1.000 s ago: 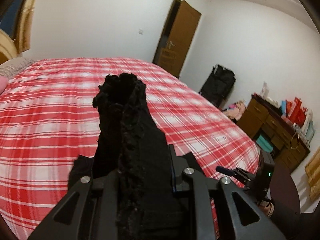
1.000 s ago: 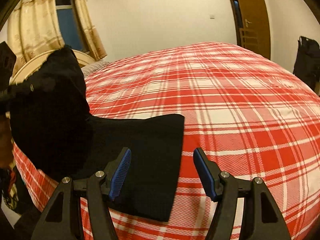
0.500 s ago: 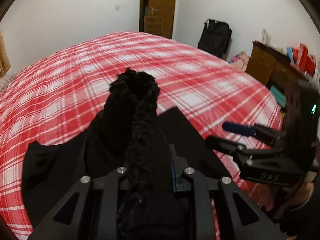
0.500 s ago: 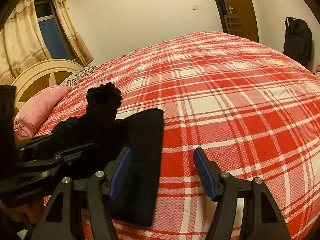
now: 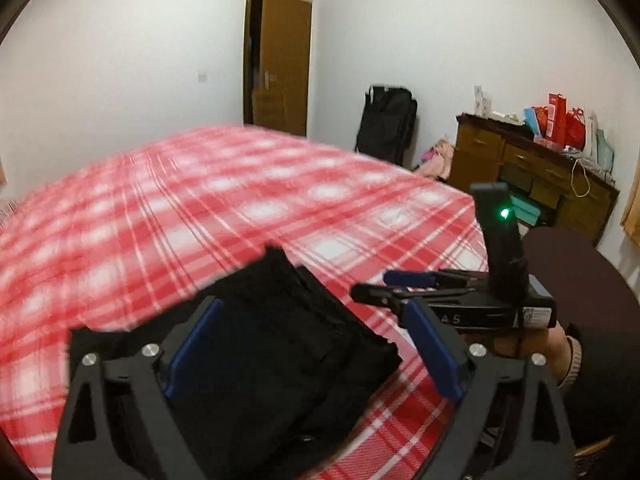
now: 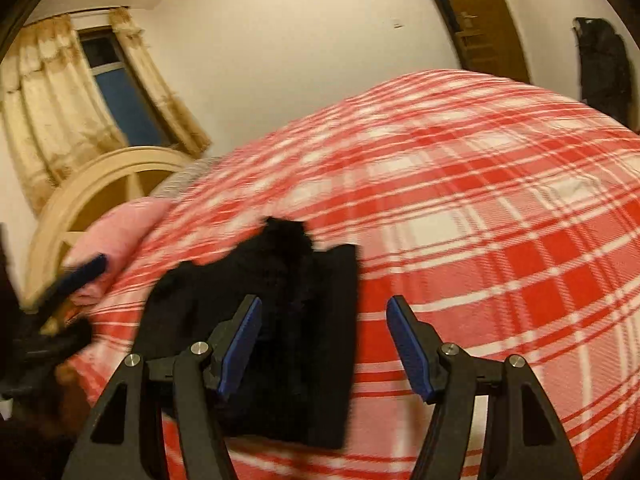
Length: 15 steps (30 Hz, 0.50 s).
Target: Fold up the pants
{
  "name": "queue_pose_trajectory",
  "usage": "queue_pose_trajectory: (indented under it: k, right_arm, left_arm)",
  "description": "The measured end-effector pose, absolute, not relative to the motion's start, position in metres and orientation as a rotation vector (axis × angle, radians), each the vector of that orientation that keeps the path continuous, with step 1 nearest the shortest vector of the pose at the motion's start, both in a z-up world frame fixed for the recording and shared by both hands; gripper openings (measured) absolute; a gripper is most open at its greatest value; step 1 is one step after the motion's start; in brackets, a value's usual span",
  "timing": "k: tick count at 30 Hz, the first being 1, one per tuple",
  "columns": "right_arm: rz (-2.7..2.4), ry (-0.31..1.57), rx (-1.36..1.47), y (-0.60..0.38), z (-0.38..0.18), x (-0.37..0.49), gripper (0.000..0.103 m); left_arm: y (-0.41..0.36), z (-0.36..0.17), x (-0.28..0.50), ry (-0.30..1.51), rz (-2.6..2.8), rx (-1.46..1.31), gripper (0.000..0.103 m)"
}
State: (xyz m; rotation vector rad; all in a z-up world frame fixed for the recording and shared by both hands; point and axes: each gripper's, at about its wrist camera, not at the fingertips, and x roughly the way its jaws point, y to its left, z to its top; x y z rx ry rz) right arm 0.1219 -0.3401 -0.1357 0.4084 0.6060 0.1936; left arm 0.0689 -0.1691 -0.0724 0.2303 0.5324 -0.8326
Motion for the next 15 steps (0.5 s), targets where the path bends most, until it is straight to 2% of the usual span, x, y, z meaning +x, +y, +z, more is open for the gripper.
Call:
queue_pose_trajectory:
  k: [3, 6, 7, 8, 9, 12, 15]
  right_arm:
    - [0.240, 0.614, 0.337, -0.318, -0.126, 0.118, 0.066]
    - [0.238, 0.700, 0.250, -0.288, -0.135, 0.127, 0.063]
    - [0.247, 0.733, 0.257, -0.283, -0.142, 0.132, 0.058]
    - [0.265, 0.766, 0.269, -0.280, -0.149, 0.136, 0.043]
    - [0.266, 0.795, 0.266, -0.277, -0.154, 0.140, 0.034]
    - [0.259, 0.805, 0.283, -0.281, -0.153, 0.138, 0.020]
    - [0.248, 0.768, 0.282, -0.285, -0.141, 0.124, 0.017]
  left_arm:
    - [-0.155, -0.069, 0.071, 0.495, -0.780, 0.276, 0.095]
    - [-0.132, -0.081, 0.093, 0.503, -0.628, 0.338, 0.096]
    - [-0.120, -0.086, 0.105, 0.517, -0.568, 0.338, 0.096]
    - [-0.106, -0.092, 0.118, 0.543, -0.507, 0.322, 0.096]
    - [-0.092, -0.096, 0.133, 0.573, -0.453, 0.291, 0.096]
    - [-0.054, -0.114, 0.178, 0.661, -0.329, 0.183, 0.096]
    - [-0.034, -0.135, 0.207, 0.741, -0.284, 0.097, 0.096]
